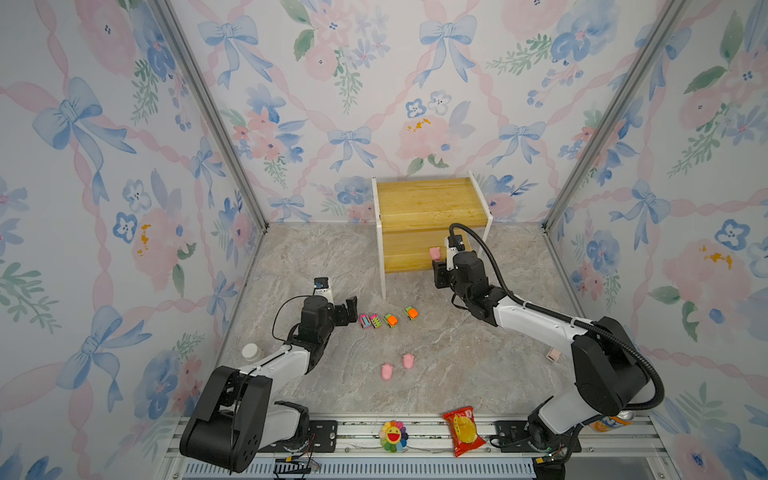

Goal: Place and organize the plastic toys onto the shelf
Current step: 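Open the right gripper to release the pig beside the first pig, then withdraw the right gripper and move it over the remaining pink pigs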

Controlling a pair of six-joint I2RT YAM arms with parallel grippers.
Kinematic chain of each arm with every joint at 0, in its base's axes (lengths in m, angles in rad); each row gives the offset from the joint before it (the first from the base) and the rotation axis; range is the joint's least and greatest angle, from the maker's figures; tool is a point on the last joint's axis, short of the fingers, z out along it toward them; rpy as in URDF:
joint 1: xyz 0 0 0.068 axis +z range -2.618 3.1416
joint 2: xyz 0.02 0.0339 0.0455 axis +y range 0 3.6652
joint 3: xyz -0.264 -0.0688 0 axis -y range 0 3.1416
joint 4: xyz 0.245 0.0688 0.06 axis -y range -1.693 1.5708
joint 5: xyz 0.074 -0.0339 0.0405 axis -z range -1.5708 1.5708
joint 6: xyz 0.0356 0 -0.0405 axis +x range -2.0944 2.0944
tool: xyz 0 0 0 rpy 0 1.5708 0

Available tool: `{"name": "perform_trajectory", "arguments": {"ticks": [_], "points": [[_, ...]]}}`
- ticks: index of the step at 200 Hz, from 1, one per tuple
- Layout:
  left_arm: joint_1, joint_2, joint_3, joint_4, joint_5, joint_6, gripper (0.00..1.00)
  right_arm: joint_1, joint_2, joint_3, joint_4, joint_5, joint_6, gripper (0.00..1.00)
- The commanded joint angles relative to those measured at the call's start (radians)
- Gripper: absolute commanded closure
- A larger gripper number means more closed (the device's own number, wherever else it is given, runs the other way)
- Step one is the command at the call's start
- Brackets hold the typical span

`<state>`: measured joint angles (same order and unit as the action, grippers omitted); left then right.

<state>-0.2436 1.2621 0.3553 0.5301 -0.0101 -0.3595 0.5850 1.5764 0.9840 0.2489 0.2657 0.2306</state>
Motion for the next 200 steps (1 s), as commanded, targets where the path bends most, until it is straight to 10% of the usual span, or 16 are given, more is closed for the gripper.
{"name": "perform_trajectory", "arguments": {"ticks": [1, 122, 200], "points": [[-0.003, -0.012, -0.008, 0.014, -0.005, 0.014, 0.02, 0.014, -0.056, -0.038, -0.048, -0.014, -0.026, 0.52], [-0.003, -0.015, -0.015, 0.014, 0.003, 0.011, 0.02, 0.176, -0.463, -0.515, -0.115, -0.182, -0.065, 0.43], [-0.003, -0.022, -0.026, 0.013, 0.016, -0.002, 0.02, 0.39, -0.252, -0.619, 0.14, -0.076, 0.114, 0.39]]}}
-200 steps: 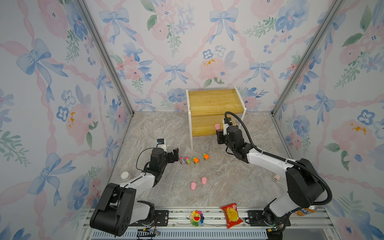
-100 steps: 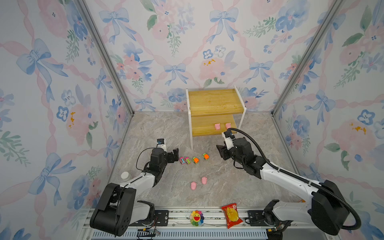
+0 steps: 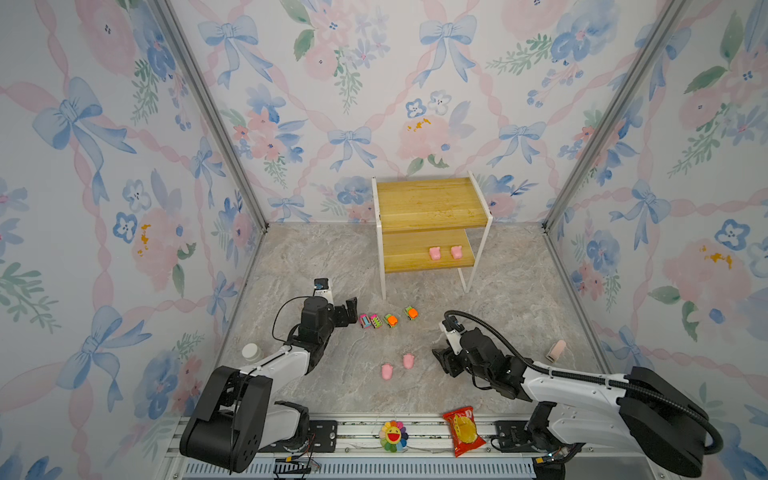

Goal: Place and organize the plastic toys onto the shelf
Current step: 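Withdraw the right gripper and move it over the remaining pink pigs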

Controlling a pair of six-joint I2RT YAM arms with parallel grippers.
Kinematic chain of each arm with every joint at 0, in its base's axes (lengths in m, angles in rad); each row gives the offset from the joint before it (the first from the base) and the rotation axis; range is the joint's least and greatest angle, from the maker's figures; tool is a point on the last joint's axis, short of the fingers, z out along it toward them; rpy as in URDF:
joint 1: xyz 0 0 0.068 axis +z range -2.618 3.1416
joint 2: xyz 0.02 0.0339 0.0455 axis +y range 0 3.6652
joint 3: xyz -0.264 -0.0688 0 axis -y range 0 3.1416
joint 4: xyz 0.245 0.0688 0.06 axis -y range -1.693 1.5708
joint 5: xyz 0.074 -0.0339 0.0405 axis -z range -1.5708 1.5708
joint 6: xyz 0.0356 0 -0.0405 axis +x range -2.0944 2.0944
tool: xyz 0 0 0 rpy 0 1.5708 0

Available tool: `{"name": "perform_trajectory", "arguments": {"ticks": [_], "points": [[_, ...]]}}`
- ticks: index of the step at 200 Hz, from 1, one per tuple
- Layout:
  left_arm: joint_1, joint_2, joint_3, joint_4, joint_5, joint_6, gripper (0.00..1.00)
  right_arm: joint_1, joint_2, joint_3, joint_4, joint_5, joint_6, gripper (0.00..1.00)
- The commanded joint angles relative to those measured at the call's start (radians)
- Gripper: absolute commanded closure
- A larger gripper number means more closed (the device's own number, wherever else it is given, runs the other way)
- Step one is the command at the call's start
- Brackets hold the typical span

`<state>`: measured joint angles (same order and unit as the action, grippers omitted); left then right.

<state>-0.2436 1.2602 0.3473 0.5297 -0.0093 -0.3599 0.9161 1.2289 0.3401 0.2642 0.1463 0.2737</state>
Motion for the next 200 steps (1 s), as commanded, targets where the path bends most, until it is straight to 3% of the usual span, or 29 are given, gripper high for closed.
{"name": "perform_trajectory", "arguments": {"ticks": [1, 55, 117, 152, 200], "points": [[-0.003, -0.021, -0.018, 0.013, 0.015, -0.001, 0.02, 0.061, 0.1, 0.026, 0.127, 0.043, 0.071, 0.39], [-0.006, -0.036, -0.033, 0.01, 0.017, -0.002, 0.02, 0.17, 0.248, 0.08, 0.208, 0.085, 0.104, 0.38], [-0.008, -0.038, -0.037, 0.007, 0.014, -0.003, 0.02, 0.251, 0.126, 0.076, 0.014, 0.137, 0.116, 0.37], [-0.007, -0.039, -0.038, 0.007, 0.009, -0.004, 0.02, 0.269, 0.067, 0.062, -0.028, 0.104, 0.112, 0.37], [-0.009, -0.022, -0.03, 0.007, 0.015, -0.004, 0.02, 0.317, 0.218, 0.154, -0.051, 0.125, 0.109, 0.35]]}}
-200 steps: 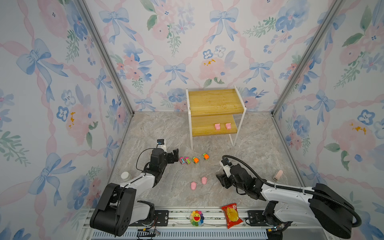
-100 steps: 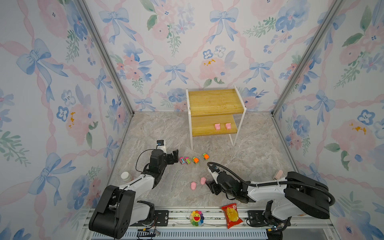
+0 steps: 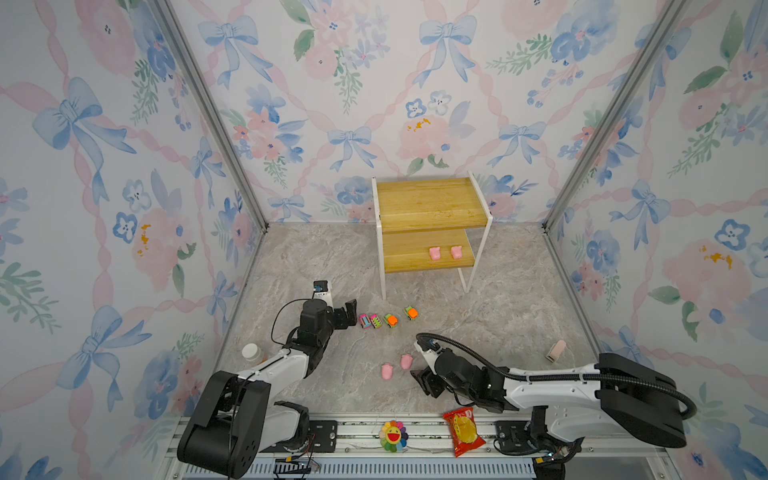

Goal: Place and organize the plastic toys onto the shelf
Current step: 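Withdraw the right gripper and move it over the remaining pink pigs, then lower the right gripper around the pink pig nearest the trucks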

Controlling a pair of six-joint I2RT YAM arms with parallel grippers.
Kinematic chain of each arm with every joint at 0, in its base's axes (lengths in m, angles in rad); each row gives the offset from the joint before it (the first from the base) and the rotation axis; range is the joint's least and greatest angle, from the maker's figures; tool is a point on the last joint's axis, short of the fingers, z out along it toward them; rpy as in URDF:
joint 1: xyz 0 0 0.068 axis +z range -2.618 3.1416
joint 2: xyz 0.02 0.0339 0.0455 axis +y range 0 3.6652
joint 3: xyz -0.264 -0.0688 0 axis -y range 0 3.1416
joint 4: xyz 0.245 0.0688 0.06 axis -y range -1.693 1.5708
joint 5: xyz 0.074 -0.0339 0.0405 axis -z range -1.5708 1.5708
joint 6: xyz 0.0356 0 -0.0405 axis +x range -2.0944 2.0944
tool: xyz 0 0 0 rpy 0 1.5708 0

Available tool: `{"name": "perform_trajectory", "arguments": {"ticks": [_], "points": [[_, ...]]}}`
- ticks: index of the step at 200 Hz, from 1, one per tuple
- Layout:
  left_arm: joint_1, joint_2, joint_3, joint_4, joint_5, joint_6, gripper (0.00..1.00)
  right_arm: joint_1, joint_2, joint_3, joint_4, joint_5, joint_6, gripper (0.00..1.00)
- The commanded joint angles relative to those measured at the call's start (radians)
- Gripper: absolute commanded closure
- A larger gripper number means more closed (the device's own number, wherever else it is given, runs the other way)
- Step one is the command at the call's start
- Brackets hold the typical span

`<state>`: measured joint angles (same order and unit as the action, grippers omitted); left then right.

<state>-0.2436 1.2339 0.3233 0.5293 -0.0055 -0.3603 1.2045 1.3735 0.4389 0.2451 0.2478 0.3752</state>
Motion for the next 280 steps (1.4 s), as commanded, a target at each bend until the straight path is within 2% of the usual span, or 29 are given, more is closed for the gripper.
{"name": "perform_trajectory", "arguments": {"ticks": [1, 23, 73, 119, 143, 171, 221, 251, 280], "points": [[-0.009, 0.004, -0.005, 0.007, 0.011, -0.003, 0.02, 0.029, 0.077, 0.057, -0.031, 0.024, 0.008, 0.35], [-0.01, 0.004, -0.007, 0.006, 0.012, -0.002, 0.02, 0.029, 0.121, 0.062, 0.029, 0.022, 0.016, 0.34], [-0.011, 0.017, -0.003, 0.005, 0.007, -0.002, 0.02, 0.029, 0.179, 0.103, 0.004, 0.044, 0.014, 0.34], [-0.011, 0.013, -0.004, 0.005, 0.003, 0.0, 0.02, 0.012, 0.192, 0.111, -0.015, 0.161, 0.042, 0.34], [-0.011, 0.018, -0.001, 0.004, 0.002, 0.0, 0.02, -0.018, 0.176, 0.093, -0.006, 0.215, 0.062, 0.35], [-0.011, 0.035, 0.008, 0.004, 0.007, 0.0, 0.02, -0.069, 0.191, 0.098, 0.025, 0.188, 0.038, 0.34], [-0.012, 0.029, 0.005, 0.004, 0.006, -0.002, 0.02, -0.119, 0.197, 0.104, 0.002, 0.223, 0.053, 0.34], [-0.012, 0.033, 0.008, 0.004, 0.008, 0.0, 0.02, -0.116, 0.151, 0.062, 0.075, 0.083, -0.038, 0.34], [-0.013, 0.032, 0.009, 0.005, 0.007, -0.001, 0.02, -0.126, 0.111, 0.032, 0.11, 0.024, -0.063, 0.33]]}}
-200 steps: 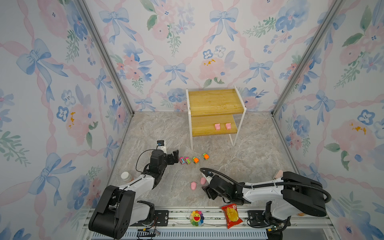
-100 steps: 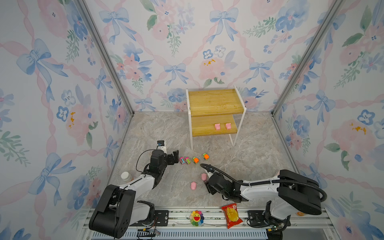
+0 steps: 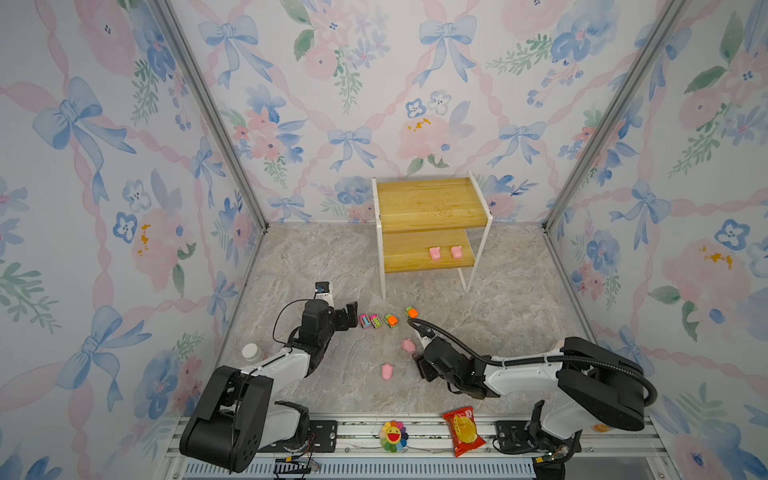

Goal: Place and organize the plastic toys onto the shelf
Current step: 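Lower the right gripper around the pink pig nearest the trucks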

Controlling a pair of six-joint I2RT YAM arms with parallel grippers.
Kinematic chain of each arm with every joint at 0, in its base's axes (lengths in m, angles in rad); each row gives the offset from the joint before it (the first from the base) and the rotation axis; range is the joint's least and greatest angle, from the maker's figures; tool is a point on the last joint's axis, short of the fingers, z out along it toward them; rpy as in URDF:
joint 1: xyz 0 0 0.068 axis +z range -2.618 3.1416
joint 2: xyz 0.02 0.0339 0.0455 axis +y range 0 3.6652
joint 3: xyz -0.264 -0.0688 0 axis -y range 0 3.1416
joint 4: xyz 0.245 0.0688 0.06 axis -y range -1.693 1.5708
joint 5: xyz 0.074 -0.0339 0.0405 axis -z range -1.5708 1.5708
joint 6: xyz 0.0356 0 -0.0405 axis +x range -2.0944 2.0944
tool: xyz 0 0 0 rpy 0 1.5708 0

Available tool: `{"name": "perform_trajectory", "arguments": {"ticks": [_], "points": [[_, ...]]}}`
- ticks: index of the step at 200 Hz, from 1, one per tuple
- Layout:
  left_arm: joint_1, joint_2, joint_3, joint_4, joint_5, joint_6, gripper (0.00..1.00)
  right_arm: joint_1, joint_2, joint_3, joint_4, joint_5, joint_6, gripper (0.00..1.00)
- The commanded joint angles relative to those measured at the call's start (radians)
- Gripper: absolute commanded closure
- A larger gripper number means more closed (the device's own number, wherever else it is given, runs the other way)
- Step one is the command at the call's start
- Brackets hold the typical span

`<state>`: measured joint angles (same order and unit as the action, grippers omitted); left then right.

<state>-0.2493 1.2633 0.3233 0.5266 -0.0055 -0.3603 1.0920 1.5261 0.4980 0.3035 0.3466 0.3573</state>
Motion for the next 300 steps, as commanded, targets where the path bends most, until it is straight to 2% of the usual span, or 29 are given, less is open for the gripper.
{"name": "perform_trajectory", "arguments": {"ticks": [1, 56, 98, 208, 300], "points": [[-0.007, 0.002, 0.009, 0.007, 0.007, -0.001, 0.02, -0.014, -0.043, -0.028, 0.052, -0.075, -0.045, 0.33], [-0.007, 0.003, 0.01, 0.007, 0.007, 0.0, 0.02, -0.071, 0.012, -0.011, 0.112, -0.19, -0.098, 0.36], [-0.008, -0.013, 0.001, 0.007, -0.001, 0.001, 0.02, -0.085, 0.08, 0.03, 0.139, -0.225, -0.119, 0.37], [-0.008, -0.015, 0.001, 0.001, -0.011, 0.001, 0.02, -0.127, 0.146, -0.002, 0.238, -0.274, -0.121, 0.4], [-0.008, -0.011, 0.003, 0.0, -0.012, -0.003, 0.02, -0.124, 0.134, -0.052, 0.261, -0.285, -0.104, 0.55]]}}
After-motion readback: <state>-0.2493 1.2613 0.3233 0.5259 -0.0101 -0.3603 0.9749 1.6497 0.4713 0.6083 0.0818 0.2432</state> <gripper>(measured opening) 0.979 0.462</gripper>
